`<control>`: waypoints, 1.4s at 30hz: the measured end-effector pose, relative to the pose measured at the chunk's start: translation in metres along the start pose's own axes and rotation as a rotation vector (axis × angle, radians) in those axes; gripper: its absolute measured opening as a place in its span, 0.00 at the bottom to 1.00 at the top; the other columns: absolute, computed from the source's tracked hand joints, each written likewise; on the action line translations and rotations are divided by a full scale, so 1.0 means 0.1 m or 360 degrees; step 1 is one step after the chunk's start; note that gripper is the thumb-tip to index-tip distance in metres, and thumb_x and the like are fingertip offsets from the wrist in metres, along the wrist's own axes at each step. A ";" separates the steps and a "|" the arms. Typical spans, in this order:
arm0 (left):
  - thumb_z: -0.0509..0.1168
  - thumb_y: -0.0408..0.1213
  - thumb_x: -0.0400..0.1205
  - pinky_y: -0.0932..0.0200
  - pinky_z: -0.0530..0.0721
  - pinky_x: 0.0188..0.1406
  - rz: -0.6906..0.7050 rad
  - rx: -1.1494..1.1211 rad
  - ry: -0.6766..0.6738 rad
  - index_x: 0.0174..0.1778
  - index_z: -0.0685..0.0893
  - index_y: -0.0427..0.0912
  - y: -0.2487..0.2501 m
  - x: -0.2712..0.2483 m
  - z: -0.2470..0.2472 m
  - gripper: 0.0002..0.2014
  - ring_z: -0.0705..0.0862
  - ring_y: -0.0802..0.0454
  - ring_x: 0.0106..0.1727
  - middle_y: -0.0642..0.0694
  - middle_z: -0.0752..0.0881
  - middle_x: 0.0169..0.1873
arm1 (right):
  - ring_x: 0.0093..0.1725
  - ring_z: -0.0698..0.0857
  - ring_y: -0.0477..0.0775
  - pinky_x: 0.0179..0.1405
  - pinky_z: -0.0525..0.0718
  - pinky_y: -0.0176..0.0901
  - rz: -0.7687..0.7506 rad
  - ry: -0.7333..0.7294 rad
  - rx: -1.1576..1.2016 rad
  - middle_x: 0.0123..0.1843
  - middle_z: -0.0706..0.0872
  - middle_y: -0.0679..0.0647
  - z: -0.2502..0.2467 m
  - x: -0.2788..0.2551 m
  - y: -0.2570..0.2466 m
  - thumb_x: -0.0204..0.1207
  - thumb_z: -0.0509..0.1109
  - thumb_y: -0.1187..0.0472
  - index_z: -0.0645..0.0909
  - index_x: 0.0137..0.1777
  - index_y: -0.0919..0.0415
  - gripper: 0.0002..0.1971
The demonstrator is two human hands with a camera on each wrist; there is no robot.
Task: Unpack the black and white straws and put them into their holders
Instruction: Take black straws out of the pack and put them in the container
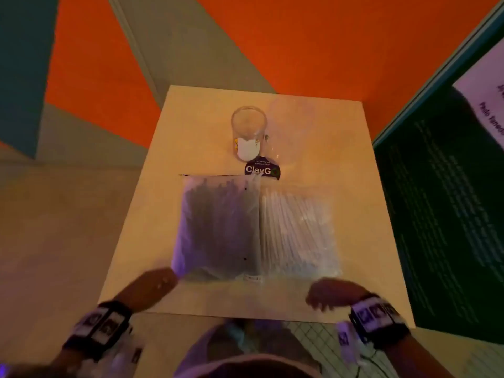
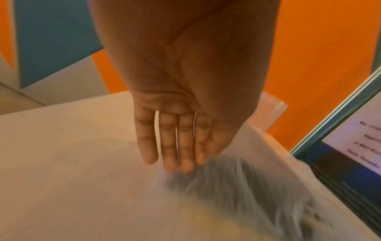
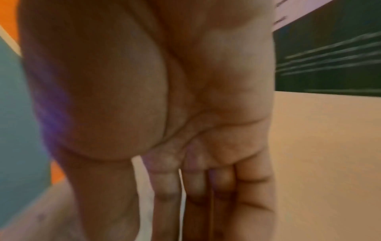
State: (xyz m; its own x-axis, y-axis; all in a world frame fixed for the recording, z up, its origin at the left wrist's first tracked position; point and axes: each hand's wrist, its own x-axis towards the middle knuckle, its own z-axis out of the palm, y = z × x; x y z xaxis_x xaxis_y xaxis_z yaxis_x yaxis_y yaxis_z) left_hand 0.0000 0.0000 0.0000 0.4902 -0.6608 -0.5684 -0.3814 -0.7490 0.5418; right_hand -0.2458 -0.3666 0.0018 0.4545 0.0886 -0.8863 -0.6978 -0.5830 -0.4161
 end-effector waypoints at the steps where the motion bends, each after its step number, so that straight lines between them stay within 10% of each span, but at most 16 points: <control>1: 0.67 0.27 0.81 0.54 0.75 0.65 0.0100 -0.0008 0.0227 0.53 0.88 0.35 -0.06 0.17 -0.06 0.08 0.84 0.46 0.57 0.43 0.88 0.53 | 0.32 0.80 0.41 0.29 0.75 0.27 -0.0142 0.0126 -0.0001 0.45 0.84 0.54 -0.20 0.18 -0.22 0.82 0.63 0.56 0.84 0.51 0.64 0.12; 4: 0.68 0.29 0.80 0.43 0.76 0.64 -0.0014 -0.0088 0.0576 0.62 0.80 0.29 0.03 0.64 -0.37 0.16 0.81 0.33 0.60 0.29 0.81 0.59 | 0.45 0.83 0.50 0.44 0.81 0.39 -0.0387 0.0664 0.0247 0.49 0.86 0.56 -0.58 0.43 -0.90 0.81 0.66 0.59 0.83 0.54 0.64 0.09; 7: 0.66 0.45 0.82 0.48 0.77 0.59 -0.0308 -0.0235 0.0458 0.75 0.66 0.37 0.12 1.02 -0.44 0.29 0.81 0.36 0.60 0.31 0.76 0.67 | 0.58 0.83 0.57 0.59 0.79 0.50 -0.0364 0.0902 0.0474 0.59 0.84 0.57 -0.68 0.74 -1.33 0.80 0.67 0.55 0.79 0.62 0.64 0.16; 10: 0.68 0.46 0.81 0.52 0.81 0.42 -0.0432 -0.0560 0.0286 0.75 0.60 0.42 0.21 1.15 -0.40 0.32 0.85 0.44 0.41 0.35 0.85 0.52 | 0.64 0.81 0.59 0.63 0.80 0.52 -0.0215 0.0908 0.0757 0.65 0.80 0.54 -0.69 0.95 -1.54 0.76 0.71 0.48 0.71 0.71 0.59 0.28; 15: 0.75 0.36 0.75 0.52 0.80 0.51 -0.0273 -0.0618 0.0380 0.77 0.53 0.43 0.30 1.18 -0.38 0.43 0.82 0.43 0.51 0.36 0.83 0.56 | 0.65 0.82 0.60 0.66 0.78 0.50 -0.0220 0.0871 0.1016 0.68 0.81 0.55 -0.68 1.10 -1.69 0.69 0.76 0.43 0.72 0.73 0.61 0.37; 22: 0.81 0.39 0.67 0.58 0.83 0.42 0.0079 -0.0772 0.0522 0.79 0.32 0.59 0.65 1.00 -0.84 0.64 0.84 0.50 0.49 0.50 0.78 0.50 | 0.61 0.86 0.59 0.65 0.82 0.62 -0.0840 0.0927 0.1454 0.62 0.86 0.59 -0.91 0.83 -1.95 0.66 0.81 0.61 0.75 0.69 0.62 0.31; 31: 0.74 0.66 0.63 0.73 0.77 0.50 0.0428 -0.1007 0.1012 0.66 0.69 0.66 0.97 0.59 -1.20 0.36 0.76 0.77 0.59 0.66 0.76 0.62 | 0.68 0.81 0.58 0.63 0.84 0.49 -0.1413 0.0901 0.1511 0.67 0.82 0.59 -1.11 0.28 -2.00 0.73 0.76 0.62 0.69 0.70 0.55 0.27; 33: 0.76 0.58 0.67 0.66 0.79 0.58 0.0469 -0.1096 0.1199 0.67 0.68 0.59 0.99 0.56 -1.21 0.35 0.76 0.72 0.62 0.65 0.76 0.60 | 0.65 0.81 0.64 0.67 0.80 0.60 -0.1341 0.1006 0.1611 0.61 0.81 0.70 -1.13 0.26 -1.95 0.78 0.70 0.63 0.67 0.69 0.58 0.22; 38: 0.73 0.45 0.76 0.40 0.78 0.66 0.0439 -0.1103 0.1654 0.70 0.64 0.47 1.15 0.46 -1.37 0.32 0.81 0.51 0.57 0.49 0.81 0.52 | 0.54 0.83 0.58 0.64 0.80 0.61 -0.1453 0.1103 0.1581 0.54 0.83 0.61 -1.21 0.13 -1.98 0.84 0.61 0.64 0.77 0.62 0.61 0.09; 42: 0.66 0.47 0.80 0.52 0.69 0.61 0.0692 0.0067 0.1918 0.67 0.76 0.38 1.52 0.42 -1.50 0.23 0.74 0.45 0.61 0.40 0.79 0.58 | 0.49 0.81 0.59 0.61 0.80 0.65 -0.1493 0.1195 0.1481 0.49 0.83 0.62 -1.26 0.04 -2.00 0.80 0.64 0.71 0.82 0.56 0.70 0.08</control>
State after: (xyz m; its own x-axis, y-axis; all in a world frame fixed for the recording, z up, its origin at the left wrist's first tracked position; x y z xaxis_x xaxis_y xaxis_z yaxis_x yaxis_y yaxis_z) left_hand 0.0804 -0.1341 0.1512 0.7076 -0.4053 0.5788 -0.7017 -0.4993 0.5082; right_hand -0.0346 -0.3518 0.1068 0.8863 -0.4604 -0.0504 0.0351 0.1753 -0.9839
